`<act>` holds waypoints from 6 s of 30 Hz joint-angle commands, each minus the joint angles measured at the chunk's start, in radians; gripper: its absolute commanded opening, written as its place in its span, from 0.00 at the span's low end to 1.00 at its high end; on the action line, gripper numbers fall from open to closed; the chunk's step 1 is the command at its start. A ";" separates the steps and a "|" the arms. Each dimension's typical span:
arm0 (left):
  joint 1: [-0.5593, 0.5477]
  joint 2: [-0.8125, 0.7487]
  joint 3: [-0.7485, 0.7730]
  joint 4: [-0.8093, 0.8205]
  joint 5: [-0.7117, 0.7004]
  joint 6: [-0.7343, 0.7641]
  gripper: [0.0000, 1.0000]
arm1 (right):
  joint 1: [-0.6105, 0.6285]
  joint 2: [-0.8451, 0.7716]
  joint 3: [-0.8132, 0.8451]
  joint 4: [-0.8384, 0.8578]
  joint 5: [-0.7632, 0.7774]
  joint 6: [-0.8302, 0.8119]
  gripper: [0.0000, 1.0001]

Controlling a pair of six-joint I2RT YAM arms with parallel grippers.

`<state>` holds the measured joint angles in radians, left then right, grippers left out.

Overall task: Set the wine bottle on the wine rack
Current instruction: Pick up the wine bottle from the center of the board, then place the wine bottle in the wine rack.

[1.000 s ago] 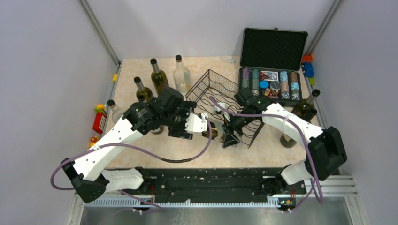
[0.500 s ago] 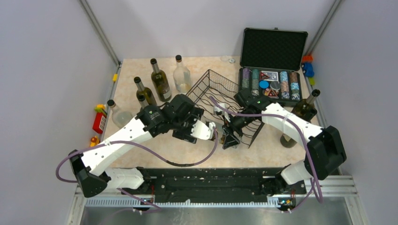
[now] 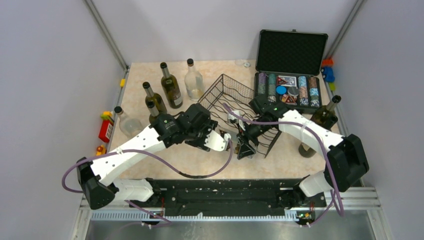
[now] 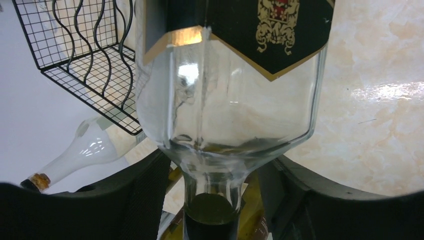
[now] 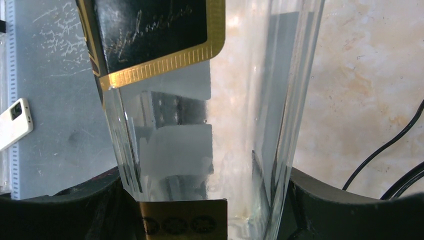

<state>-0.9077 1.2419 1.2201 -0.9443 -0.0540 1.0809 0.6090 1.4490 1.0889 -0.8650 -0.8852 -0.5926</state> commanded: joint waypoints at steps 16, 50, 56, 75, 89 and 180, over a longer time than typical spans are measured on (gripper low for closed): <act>-0.007 -0.002 -0.033 0.065 -0.058 -0.052 0.00 | 0.020 -0.030 0.085 0.030 -0.112 -0.041 0.00; 0.090 -0.283 -0.243 0.145 0.048 -0.396 0.00 | -0.016 -0.148 0.092 0.000 0.083 -0.030 0.99; 0.137 -0.316 -0.326 0.183 0.097 -0.478 0.00 | -0.059 -0.199 0.107 -0.014 0.088 -0.033 0.99; 0.208 -0.367 -0.541 0.415 0.115 -0.733 0.00 | -0.109 -0.281 0.059 0.015 0.103 -0.028 0.99; 0.271 -0.386 -0.587 0.475 0.205 -0.807 0.00 | -0.112 -0.319 0.004 0.051 0.111 -0.026 0.99; 0.483 -0.131 -0.782 1.416 0.278 -0.915 0.00 | -0.112 -0.270 -0.042 0.081 0.186 -0.062 0.99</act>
<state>-0.4305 1.0885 0.3553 0.1631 0.1928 0.2058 0.5053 1.1664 1.0283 -0.8070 -0.6968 -0.6350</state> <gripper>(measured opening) 0.386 0.985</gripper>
